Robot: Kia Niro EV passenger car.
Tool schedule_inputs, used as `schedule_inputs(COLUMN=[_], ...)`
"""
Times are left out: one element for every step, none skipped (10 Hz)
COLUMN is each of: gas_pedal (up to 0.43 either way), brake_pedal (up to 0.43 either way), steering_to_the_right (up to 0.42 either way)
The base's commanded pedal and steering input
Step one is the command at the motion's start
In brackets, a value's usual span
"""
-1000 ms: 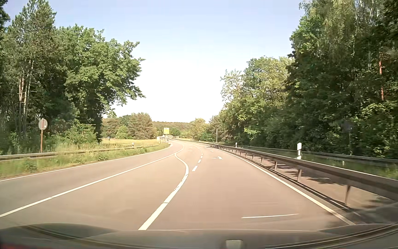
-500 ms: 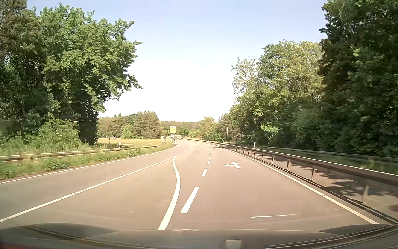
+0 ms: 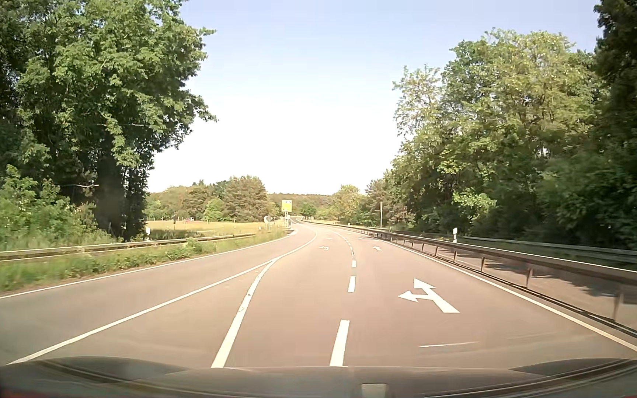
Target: Follow the waypoints while adhering to traffic rules and regulations
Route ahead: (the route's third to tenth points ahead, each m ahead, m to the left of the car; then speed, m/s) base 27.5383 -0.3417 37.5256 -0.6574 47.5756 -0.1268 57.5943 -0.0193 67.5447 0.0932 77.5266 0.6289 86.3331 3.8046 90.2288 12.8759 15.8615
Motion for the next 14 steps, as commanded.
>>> schedule_inputs(gas_pedal=[0.0, 0.0, 0.0, 0.0, 0.0, 0.0, 0.0, 0.0, 0.0, 0.0, 0.0, 0.0, 0.0, 0.0], brake_pedal=[0.098, 0.11, 0.122, 0.134, 0.14, 0.14, 0.152, 0.171, 0.177, 0.183, 0.201, 0.213, 0.22, 0.226], steering_to_the_right=[-0.019, -0.016, -0.011, -0.007, -0.003, -0.002, -0.001, 0.0, 0.001, 0.003, 0.004, 0.005, 0.006, 0.006])
